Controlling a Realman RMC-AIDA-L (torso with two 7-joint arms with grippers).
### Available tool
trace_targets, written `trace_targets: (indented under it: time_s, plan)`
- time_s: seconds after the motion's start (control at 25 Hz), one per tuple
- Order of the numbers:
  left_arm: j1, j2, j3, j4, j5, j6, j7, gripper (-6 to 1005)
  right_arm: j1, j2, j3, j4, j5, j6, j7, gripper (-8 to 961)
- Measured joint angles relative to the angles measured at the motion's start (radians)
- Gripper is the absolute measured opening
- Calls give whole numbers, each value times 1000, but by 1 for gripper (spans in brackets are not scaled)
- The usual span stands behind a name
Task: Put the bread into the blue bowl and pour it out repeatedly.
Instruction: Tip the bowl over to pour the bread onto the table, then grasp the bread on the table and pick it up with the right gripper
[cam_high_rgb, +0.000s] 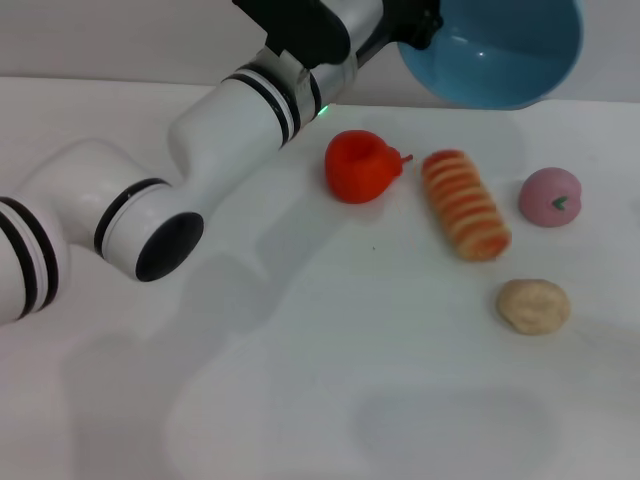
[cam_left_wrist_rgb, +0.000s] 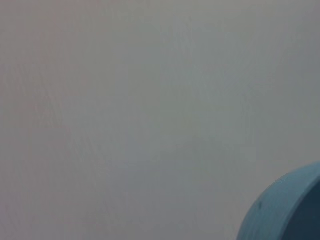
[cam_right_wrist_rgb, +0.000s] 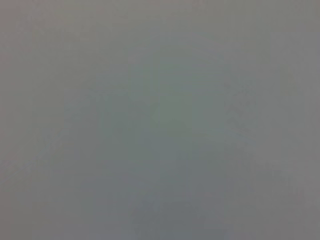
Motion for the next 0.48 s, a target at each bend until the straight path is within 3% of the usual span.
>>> trace_targets:
  time_s: [0.16, 0.48]
  plan:
    - [18, 6, -69, 41, -52, -108, 0, 11, 16, -2, -7, 0, -13, 5, 0, 486]
    - [45, 19, -397, 127, -69, -535, 1, 12, 91, -8, -8, -35, -159, 58, 15, 486]
